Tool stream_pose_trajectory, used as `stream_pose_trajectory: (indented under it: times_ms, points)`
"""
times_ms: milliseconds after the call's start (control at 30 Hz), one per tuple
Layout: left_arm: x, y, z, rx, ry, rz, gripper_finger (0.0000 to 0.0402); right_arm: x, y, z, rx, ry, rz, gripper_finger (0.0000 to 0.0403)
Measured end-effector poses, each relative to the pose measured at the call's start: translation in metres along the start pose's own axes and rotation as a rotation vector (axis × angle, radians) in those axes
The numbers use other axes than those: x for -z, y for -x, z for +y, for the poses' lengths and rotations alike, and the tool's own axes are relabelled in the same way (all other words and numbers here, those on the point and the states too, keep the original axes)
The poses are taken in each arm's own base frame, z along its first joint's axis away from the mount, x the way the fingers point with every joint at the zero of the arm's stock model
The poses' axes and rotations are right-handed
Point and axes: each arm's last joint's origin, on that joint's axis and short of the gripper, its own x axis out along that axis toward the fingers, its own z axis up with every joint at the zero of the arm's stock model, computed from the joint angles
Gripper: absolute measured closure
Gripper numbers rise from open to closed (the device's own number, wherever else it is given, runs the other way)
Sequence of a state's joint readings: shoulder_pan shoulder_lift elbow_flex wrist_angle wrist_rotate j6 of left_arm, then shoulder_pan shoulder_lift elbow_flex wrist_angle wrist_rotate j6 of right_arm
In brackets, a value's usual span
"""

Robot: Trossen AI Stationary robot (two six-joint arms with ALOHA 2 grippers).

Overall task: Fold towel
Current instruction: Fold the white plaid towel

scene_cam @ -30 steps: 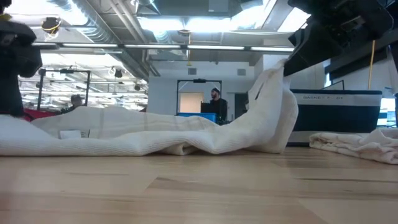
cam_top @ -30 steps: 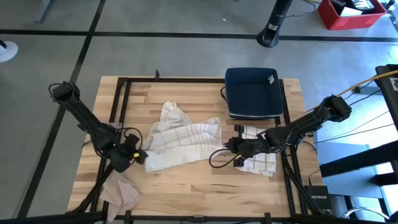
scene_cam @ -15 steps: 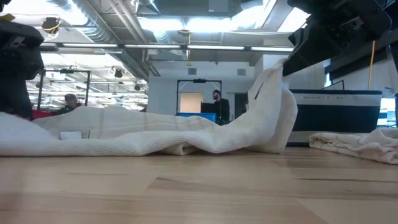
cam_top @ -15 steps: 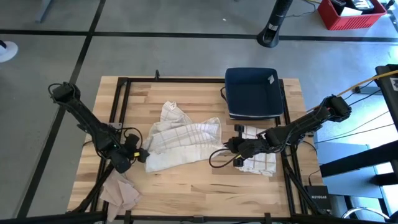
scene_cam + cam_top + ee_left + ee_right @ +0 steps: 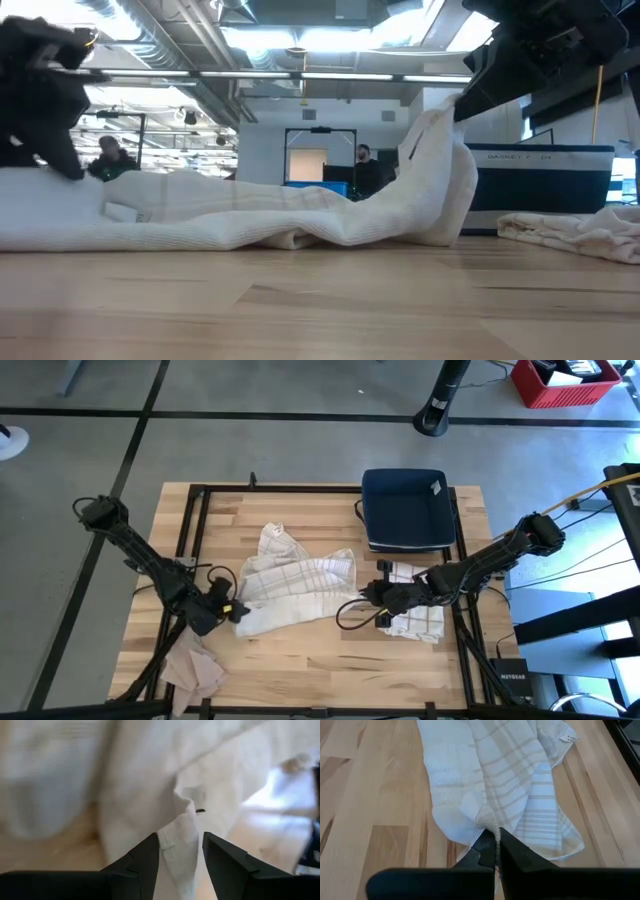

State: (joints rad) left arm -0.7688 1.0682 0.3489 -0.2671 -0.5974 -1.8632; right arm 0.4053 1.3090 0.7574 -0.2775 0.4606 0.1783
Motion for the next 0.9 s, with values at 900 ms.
stream_pose_trajectory:
  times_ms: [900]
  points:
    - [-0.005, 0.004, -0.015, 0.054, -0.364, -0.019, 0.0259, -0.005, 0.0, 0.001, -0.008, -0.009, -0.041, 0.0395]
